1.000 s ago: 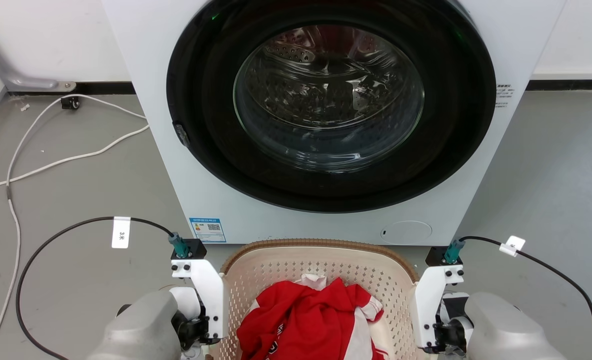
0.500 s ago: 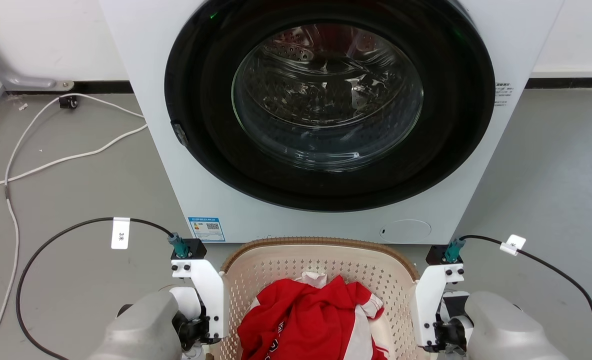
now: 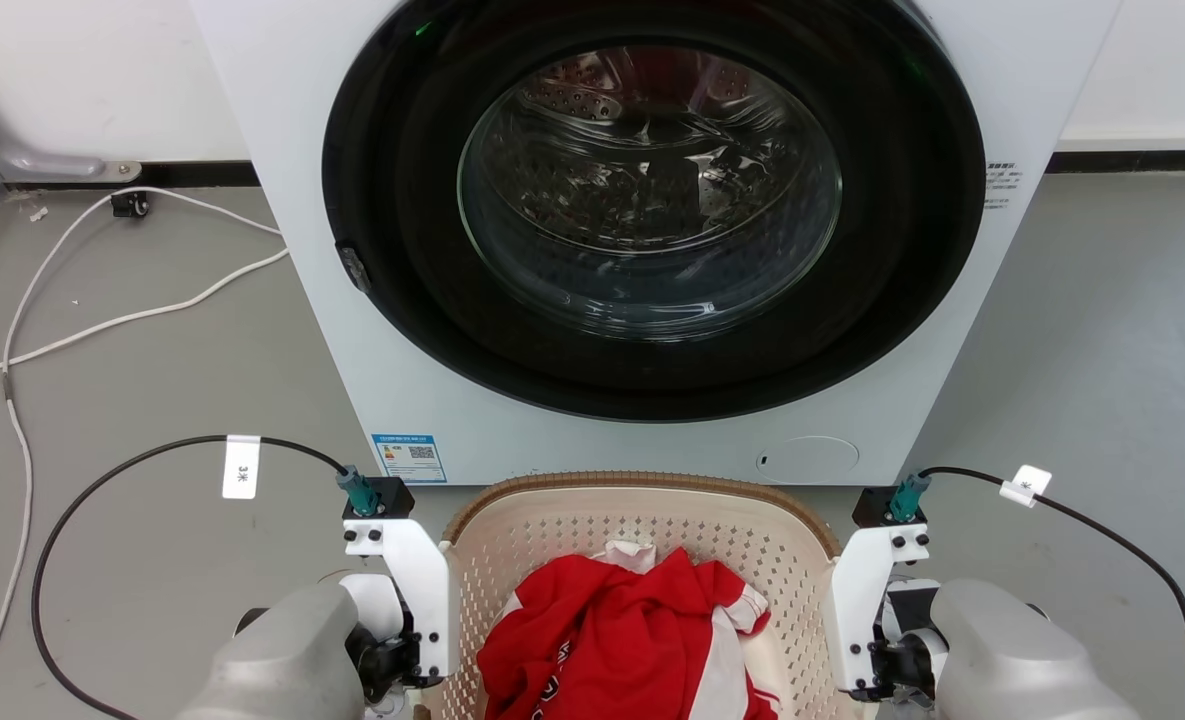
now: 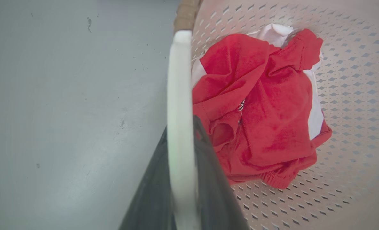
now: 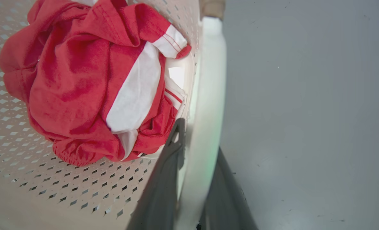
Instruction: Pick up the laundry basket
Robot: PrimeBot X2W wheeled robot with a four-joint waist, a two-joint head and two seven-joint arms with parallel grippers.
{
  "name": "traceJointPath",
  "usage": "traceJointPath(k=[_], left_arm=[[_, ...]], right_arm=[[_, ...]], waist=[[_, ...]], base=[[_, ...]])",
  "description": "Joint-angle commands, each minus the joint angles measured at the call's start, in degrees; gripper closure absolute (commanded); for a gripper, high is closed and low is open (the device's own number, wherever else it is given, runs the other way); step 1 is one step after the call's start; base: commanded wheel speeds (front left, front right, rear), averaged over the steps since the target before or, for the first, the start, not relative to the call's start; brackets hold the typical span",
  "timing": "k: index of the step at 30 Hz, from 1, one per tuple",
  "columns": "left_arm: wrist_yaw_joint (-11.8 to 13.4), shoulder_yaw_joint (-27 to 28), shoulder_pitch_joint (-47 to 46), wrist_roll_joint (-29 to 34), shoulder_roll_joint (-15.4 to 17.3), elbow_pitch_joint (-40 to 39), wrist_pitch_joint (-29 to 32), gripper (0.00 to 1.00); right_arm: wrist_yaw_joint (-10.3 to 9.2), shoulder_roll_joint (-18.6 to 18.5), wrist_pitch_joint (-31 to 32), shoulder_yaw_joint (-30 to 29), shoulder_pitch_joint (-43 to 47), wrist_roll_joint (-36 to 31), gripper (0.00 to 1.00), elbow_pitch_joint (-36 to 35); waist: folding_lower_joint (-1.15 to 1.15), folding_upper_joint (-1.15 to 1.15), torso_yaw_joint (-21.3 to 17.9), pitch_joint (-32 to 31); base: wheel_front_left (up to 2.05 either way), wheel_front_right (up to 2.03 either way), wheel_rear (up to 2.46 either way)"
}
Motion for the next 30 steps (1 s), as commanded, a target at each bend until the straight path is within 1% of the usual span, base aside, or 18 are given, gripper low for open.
traceJointPath(k=[1,30], left_arm=[[-0.8,-0.2,-0.7,-0.5,-1.7,-1.3,-0.4,1.0],[-0.9,-1.4,-0.2,-1.6,-1.6,-1.9,-1.7,1.0]], right_arm=[[0.99,1.8,-0.3,0.3,-1.0,0.4,1.0,-0.8],[0.99,2.0,0.1,1.5,-0.5,2.2,1.0,-0.4]], waist=[[0.0,0.0,0.0,0.0],[0.0,0.0,-0.2,0.1]], base=[[0.0,0.0,0.0],[0.0,0.0,0.0]])
